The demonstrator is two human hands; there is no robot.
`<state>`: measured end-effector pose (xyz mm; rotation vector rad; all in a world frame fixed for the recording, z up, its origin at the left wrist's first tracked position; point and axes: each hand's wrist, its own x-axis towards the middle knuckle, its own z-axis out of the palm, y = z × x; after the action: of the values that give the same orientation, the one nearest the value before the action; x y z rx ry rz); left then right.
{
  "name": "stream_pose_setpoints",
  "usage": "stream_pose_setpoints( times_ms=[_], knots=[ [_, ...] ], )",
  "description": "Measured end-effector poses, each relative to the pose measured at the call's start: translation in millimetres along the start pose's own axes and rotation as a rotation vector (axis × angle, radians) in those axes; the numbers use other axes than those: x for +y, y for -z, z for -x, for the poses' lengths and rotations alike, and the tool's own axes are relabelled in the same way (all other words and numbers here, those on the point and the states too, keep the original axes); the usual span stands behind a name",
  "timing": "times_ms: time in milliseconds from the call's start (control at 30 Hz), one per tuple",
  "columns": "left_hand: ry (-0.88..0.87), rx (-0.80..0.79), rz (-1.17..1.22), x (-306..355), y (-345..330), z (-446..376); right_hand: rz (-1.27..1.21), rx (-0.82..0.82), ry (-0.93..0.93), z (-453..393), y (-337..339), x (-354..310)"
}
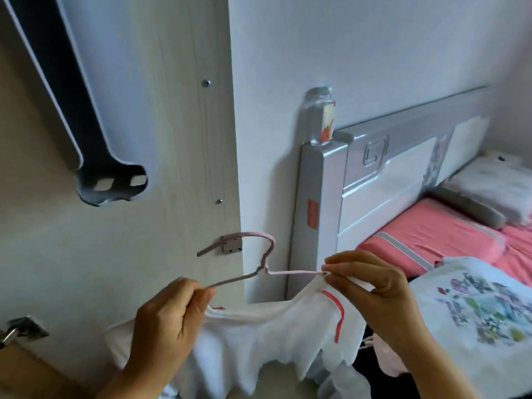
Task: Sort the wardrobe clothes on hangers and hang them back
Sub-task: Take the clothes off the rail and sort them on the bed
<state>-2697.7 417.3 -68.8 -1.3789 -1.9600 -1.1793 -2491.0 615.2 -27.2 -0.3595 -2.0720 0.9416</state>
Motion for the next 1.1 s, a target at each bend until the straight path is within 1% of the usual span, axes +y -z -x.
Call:
stream_pose_setpoints(
  times_ms=[133, 233, 333, 433, 533, 600, 667, 767, 867, 1000, 1100],
  knots=[
    [-0.009, -0.066, 0.164, 20, -38, -26, 0.143, 0.094, -0.043, 10, 40, -1],
    [-0.074, -0.127, 0.283, 44, -68, -55, 0.291, 0.153, -0.102, 15, 67, -6],
    [-0.159, -0.177, 0.378, 68, -99, -83, 0.313, 0.293, -0.147, 20, 90, -1],
    [-0.25, -0.201, 0.344, 86, -133, -107, 0.227, 0.466, -0.221, 23, 115, 3],
    [-0.345, -0.233, 0.232, 97, -171, -124, 0.158, 0.595, -0.281, 24, 140, 11],
    [-0.365, -0.276, 0.214, 103, -200, -133, 0.129, 0.663, -0.327, 26, 162, 22],
    [-0.359, -0.346, 0.25, 111, -228, -143, 0.136, 0.716, -0.369, 30, 188, 38],
    [-0.371, -0.406, 0.264, 132, -273, -157, 0.119, 0.819, -0.418, 36, 235, 65],
    [-0.316, -0.469, 0.303, 160, -320, -169, 0.095, 0.916, -0.427, 38, 286, 94],
    [-0.295, -0.601, 0.321, 213, -390, -181, 0.033, 0.989, -0.471, 38, 352, 152],
    [-0.283, -0.695, 0.335, 254, -442, -183, 0.044, 1.044, -0.567, 43, 395, 209]
  ],
)
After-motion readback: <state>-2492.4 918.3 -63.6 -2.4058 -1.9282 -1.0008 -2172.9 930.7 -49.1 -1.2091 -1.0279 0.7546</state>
